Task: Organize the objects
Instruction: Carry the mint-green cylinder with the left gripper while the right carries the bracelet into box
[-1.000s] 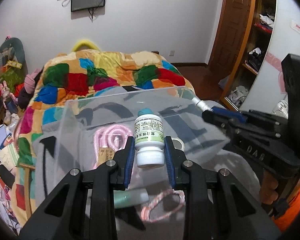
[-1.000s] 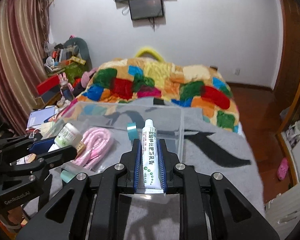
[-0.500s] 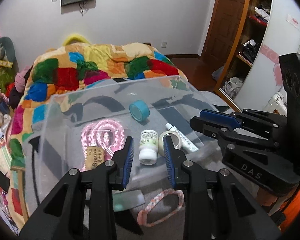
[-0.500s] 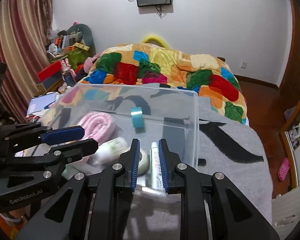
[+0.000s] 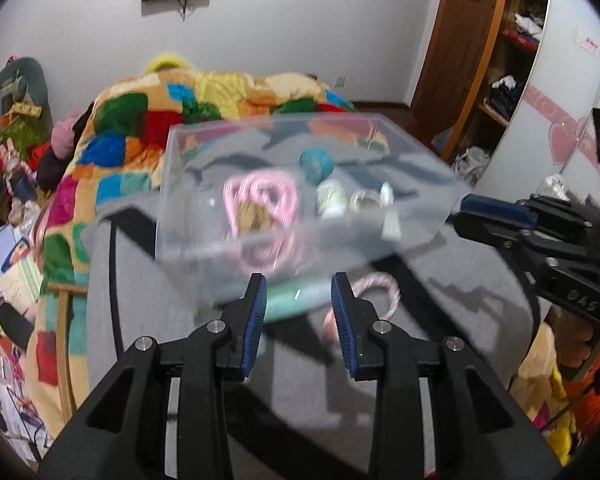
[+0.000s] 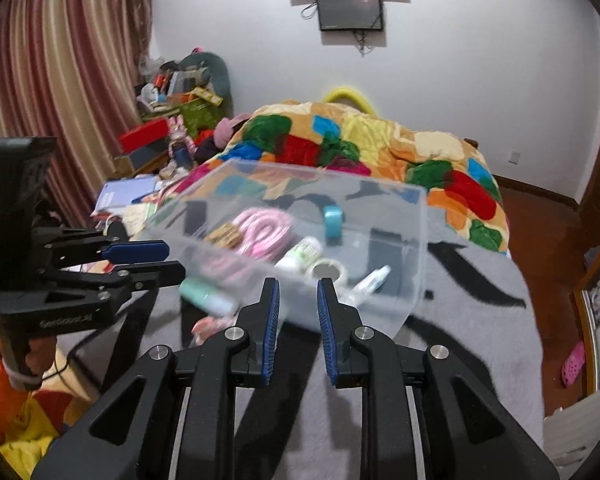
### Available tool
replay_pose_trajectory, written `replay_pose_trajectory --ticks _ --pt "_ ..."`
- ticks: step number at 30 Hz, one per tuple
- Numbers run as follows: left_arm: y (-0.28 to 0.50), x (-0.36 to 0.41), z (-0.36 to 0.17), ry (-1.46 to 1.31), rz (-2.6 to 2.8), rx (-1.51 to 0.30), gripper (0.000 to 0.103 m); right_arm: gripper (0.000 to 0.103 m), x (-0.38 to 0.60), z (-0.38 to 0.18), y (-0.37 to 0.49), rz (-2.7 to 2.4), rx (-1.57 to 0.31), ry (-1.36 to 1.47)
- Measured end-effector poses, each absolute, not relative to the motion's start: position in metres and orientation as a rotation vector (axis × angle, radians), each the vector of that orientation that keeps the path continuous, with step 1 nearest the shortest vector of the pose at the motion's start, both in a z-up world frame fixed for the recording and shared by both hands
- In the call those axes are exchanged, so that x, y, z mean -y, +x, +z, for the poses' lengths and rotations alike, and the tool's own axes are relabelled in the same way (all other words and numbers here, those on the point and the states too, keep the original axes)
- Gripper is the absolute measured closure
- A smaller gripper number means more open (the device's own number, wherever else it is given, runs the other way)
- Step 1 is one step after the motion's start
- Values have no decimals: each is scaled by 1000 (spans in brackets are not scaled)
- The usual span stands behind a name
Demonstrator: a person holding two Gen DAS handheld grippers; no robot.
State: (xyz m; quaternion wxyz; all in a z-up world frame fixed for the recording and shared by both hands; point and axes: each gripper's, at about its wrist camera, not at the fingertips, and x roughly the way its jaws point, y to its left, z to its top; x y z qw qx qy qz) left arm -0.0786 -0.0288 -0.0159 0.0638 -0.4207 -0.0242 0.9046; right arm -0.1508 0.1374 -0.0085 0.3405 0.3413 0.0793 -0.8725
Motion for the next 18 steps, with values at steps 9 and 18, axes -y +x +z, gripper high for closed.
replay_pose_trajectory --ticks 9,18 --pt "-78 43 -49 -1407 2698 148 47 70 -99 -64 -158 -2148 -309 1053" --pt "-91 33 -53 -1464 2704 168 27 96 -98 -79 -172 -2144 -335 1095"
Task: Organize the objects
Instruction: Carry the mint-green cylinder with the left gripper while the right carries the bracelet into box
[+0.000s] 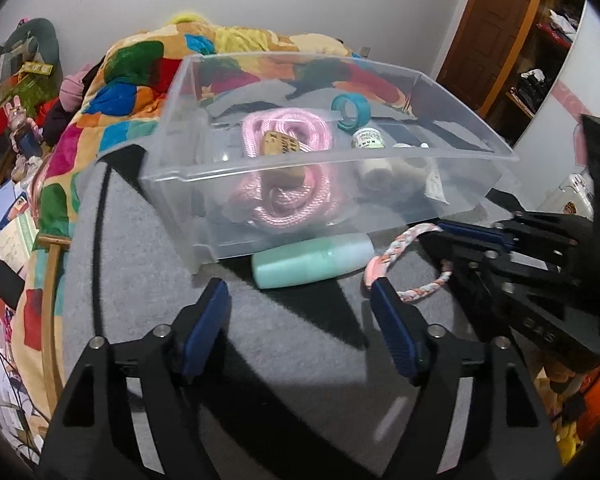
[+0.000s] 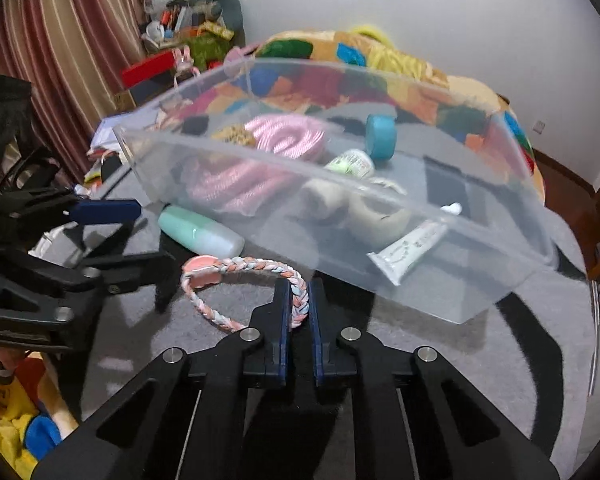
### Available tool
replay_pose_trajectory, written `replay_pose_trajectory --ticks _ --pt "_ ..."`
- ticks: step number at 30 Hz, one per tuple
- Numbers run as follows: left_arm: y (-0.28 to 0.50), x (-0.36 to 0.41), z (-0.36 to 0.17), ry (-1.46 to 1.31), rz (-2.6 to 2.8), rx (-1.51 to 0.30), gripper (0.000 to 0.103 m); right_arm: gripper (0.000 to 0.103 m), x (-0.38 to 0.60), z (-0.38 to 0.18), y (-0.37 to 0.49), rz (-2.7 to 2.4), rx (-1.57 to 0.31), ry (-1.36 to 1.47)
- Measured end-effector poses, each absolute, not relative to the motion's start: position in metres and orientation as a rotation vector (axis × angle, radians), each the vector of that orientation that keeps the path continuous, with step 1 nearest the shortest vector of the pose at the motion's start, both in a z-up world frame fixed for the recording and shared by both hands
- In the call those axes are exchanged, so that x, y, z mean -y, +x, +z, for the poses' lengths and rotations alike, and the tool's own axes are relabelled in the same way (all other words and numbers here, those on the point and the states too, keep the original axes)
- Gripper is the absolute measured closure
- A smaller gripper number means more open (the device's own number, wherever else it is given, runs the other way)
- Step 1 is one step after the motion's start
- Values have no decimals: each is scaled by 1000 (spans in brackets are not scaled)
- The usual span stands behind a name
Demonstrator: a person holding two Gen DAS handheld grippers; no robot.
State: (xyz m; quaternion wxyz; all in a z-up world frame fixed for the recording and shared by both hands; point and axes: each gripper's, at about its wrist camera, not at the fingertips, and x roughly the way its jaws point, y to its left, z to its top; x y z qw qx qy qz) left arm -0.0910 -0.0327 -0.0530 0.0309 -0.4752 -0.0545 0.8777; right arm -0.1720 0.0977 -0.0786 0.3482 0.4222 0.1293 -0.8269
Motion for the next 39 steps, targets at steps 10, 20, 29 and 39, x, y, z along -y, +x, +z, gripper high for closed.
replay_pose_trajectory --ticks 10,20,29,39 --pt "-112 11 -64 -1551 2754 207 14 96 -157 -63 -158 -2239 -254 1031" --pt "-105 -2 -66 -1530 2841 132 30 96 -170 -46 -153 -2251 -168 987" --pt "-82 -3 -38 -1387 2797 99 30 96 -158 -16 -155 -2220 -114 908" --pt "-71 9 21 -1111 2896 129 30 96 -130 21 -175 -2252 -95 813"
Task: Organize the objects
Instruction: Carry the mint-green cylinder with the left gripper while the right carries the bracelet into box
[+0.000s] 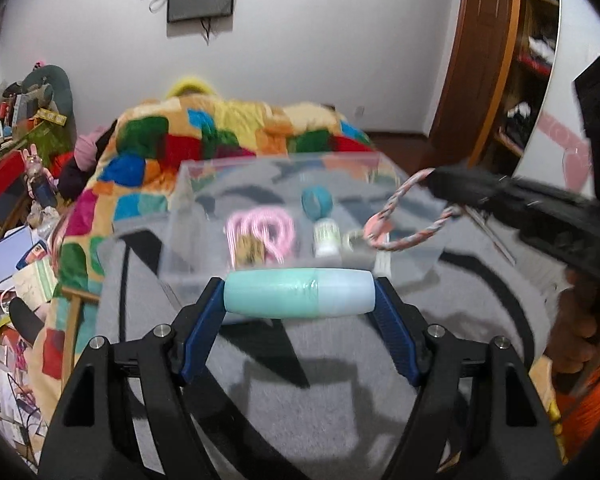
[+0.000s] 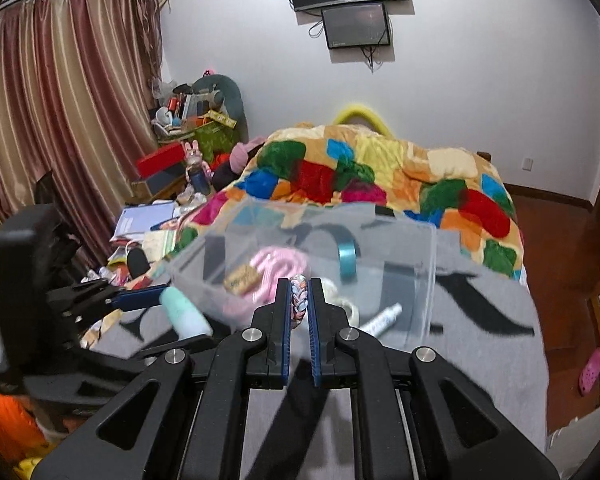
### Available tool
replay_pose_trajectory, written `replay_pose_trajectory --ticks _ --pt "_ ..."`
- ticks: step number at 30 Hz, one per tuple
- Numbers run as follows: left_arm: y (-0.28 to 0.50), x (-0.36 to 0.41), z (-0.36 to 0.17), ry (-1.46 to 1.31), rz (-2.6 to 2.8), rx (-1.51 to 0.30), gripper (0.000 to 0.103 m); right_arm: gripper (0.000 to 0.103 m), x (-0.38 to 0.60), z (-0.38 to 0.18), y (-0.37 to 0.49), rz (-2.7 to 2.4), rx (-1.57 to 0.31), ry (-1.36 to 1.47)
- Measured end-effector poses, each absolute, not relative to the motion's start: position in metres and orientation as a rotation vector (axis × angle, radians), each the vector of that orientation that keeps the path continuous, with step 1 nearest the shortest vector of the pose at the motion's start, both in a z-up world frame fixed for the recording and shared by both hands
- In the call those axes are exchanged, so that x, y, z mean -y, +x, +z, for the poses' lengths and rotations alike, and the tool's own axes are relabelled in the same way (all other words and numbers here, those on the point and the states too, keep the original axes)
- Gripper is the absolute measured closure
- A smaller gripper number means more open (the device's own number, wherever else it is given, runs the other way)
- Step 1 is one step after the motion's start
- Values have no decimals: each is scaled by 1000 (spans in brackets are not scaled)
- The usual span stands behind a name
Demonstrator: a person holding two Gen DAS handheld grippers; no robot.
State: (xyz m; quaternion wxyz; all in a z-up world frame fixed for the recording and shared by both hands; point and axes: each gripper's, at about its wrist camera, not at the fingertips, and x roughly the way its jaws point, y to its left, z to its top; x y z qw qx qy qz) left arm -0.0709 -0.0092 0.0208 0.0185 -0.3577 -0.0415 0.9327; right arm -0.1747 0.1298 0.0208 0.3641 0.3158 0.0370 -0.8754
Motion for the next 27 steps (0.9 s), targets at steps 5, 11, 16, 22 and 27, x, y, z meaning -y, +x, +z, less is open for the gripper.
replay_pose_trajectory --ticks 5,11,16,22,27 --pt "-94 18 28 -1100 2903 155 30 96 -112 16 -200 -2271 -100 853" --pt "-134 24 7 -1221 2830 183 30 96 -105 -15 -227 -2257 -121 995" --pt "-139 14 -4 -1244 2817 109 30 73 -107 -25 -219 -2264 -257 1018" --pt "-124 10 4 -1182 2838 39 28 54 -126 -12 -198 -2295 -284 942" --pt "-102 15 17 -1082 2881 30 20 53 -135 6 -184 -2303 -217 876"
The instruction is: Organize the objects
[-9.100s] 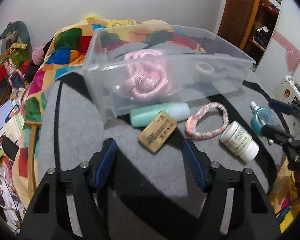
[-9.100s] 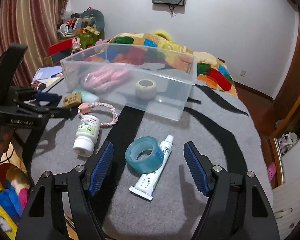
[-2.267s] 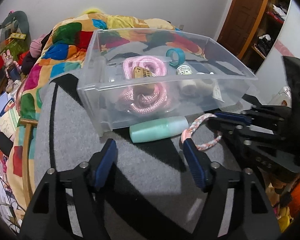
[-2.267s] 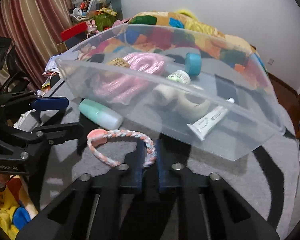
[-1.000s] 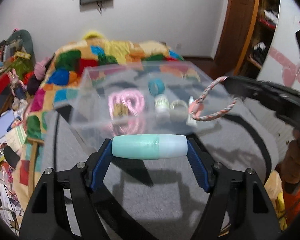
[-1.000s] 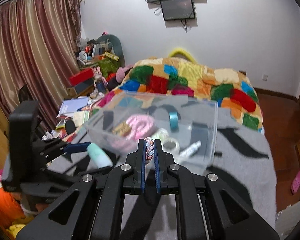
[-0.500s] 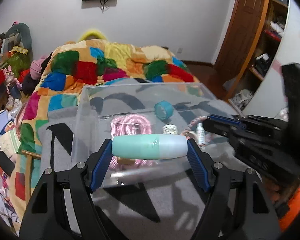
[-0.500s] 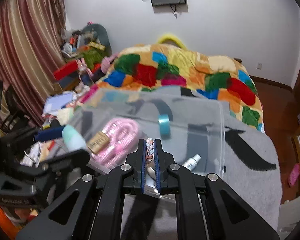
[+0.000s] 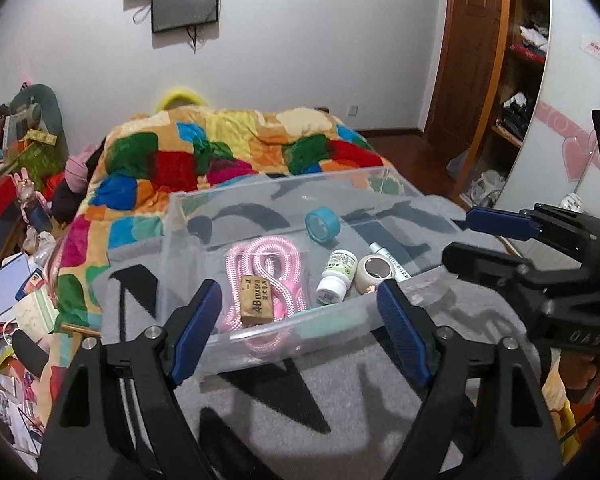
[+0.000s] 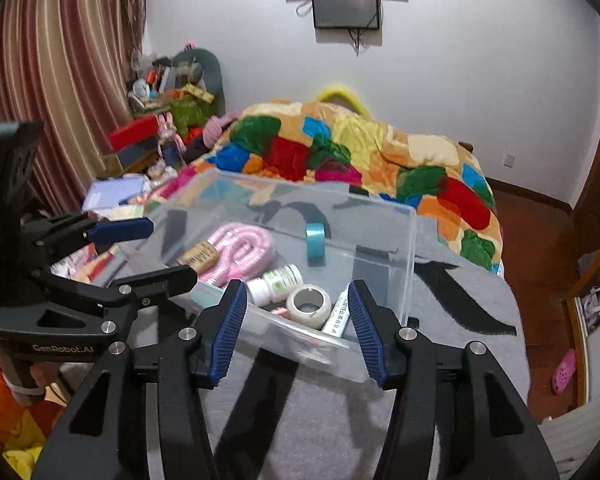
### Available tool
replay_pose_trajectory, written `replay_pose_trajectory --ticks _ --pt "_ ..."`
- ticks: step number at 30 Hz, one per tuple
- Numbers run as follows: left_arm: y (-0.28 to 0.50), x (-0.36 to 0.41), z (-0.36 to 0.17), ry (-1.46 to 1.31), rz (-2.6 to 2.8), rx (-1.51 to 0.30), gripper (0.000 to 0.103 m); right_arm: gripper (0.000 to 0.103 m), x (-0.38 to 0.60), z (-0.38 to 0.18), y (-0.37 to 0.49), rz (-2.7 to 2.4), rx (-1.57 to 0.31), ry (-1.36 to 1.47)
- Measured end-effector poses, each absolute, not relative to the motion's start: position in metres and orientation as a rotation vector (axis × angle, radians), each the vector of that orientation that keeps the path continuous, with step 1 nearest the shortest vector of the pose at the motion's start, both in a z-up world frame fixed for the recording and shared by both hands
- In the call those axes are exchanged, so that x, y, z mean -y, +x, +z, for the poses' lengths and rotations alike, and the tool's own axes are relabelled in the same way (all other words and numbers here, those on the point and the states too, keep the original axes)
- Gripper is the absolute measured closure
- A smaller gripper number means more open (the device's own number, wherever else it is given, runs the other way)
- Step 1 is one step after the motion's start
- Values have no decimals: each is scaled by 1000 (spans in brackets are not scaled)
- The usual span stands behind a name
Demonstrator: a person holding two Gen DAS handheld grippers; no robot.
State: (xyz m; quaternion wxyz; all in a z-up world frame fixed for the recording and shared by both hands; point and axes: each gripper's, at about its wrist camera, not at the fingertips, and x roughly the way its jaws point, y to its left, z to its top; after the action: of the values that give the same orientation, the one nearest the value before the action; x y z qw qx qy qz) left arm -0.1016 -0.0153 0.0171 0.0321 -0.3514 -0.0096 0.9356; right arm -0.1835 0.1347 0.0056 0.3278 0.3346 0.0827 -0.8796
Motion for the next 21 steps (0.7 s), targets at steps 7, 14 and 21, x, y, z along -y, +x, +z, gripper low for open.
replay_pose_trajectory --ticks 7,14,21 --pt "-71 18 21 -934 2942 31 11 31 -150 18 -157 -2337 -111 758" --pt "-53 17 14 -882 2947 68 8 20 -151 6 -138 -2366 -87 719" --pt "-47 15 3 -888 2932 119 8 20 -145 -12 -138 -2374 -113 751"
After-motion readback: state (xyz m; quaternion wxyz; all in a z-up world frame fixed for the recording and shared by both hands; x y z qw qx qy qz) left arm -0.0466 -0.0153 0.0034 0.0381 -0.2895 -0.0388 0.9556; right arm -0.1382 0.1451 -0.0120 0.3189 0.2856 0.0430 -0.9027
